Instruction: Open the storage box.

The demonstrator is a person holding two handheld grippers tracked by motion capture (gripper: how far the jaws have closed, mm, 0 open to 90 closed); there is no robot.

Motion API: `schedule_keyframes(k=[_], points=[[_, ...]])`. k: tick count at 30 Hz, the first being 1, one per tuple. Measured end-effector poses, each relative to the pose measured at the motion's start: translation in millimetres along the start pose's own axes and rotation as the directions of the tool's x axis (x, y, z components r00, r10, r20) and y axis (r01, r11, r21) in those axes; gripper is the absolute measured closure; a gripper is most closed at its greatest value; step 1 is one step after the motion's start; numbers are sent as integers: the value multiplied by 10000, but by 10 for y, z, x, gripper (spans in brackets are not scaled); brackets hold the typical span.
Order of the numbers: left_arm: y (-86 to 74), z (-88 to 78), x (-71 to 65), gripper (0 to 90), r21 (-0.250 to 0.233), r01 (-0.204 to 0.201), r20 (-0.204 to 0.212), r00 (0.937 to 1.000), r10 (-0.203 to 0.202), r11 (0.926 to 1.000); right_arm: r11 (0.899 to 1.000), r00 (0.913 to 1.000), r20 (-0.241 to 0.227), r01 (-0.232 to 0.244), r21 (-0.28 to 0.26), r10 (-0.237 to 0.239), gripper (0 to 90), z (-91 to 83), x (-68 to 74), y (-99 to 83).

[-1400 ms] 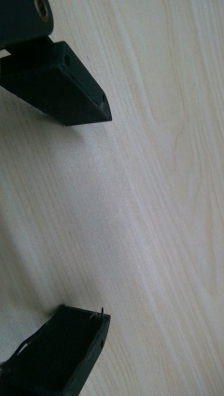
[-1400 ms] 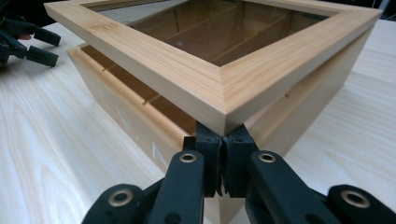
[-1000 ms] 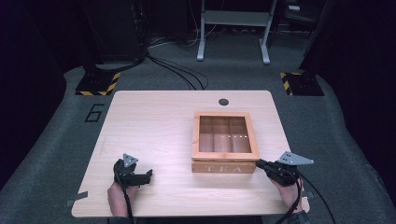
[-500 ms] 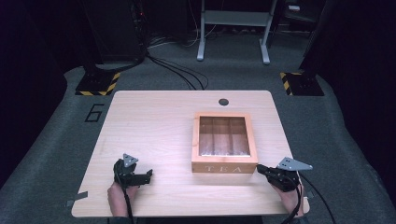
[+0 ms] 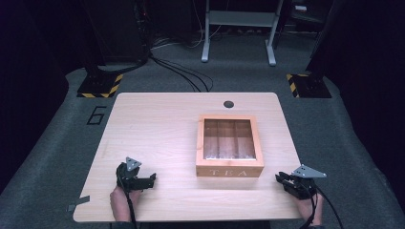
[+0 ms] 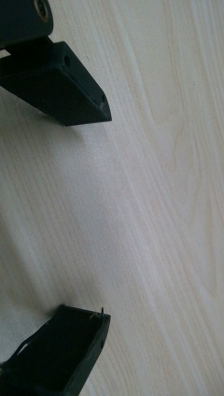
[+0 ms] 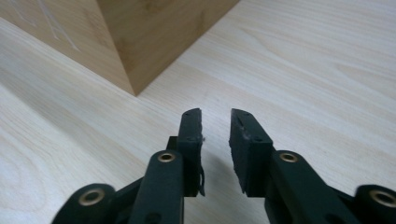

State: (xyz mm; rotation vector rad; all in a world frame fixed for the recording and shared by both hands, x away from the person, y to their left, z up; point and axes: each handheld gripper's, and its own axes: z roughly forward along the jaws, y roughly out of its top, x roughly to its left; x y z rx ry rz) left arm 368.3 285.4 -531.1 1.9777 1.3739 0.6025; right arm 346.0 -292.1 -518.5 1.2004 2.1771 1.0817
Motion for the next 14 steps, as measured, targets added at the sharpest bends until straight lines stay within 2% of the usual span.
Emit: schedule_keyframes(k=[1,2,3,5,9,11,14], points=[[0,0,0,44,0,0,0,10000,0,10000,10000,10000,0,0,0,0,726,0,0,0],[0,0,0,44,0,-4,-4,10000,4,10000,9998,9999,17,-113,187,113,636,10,-31,-21],[0,0,0,44,0,-4,-4,10000,4,10000,9998,9999,17,-113,187,113,636,10,-31,-21],[0,0,-1,44,2,1,-9,10000,-1,10000,9995,9996,-70,-283,166,284,515,36,-69,-43],[0,0,-1,44,-1,8,-13,10000,-8,10000,9981,9989,354,-338,508,320,380,81,-66,-30],[-1,0,-2,44,-7,8,-26,10000,-8,10000,9988,9982,579,-208,438,183,342,87,-50,-46],[0,-1,-2,44,6,12,-21,10000,-12,10000,9986,9978,651,-179,506,146,324,86,-27,-43]])
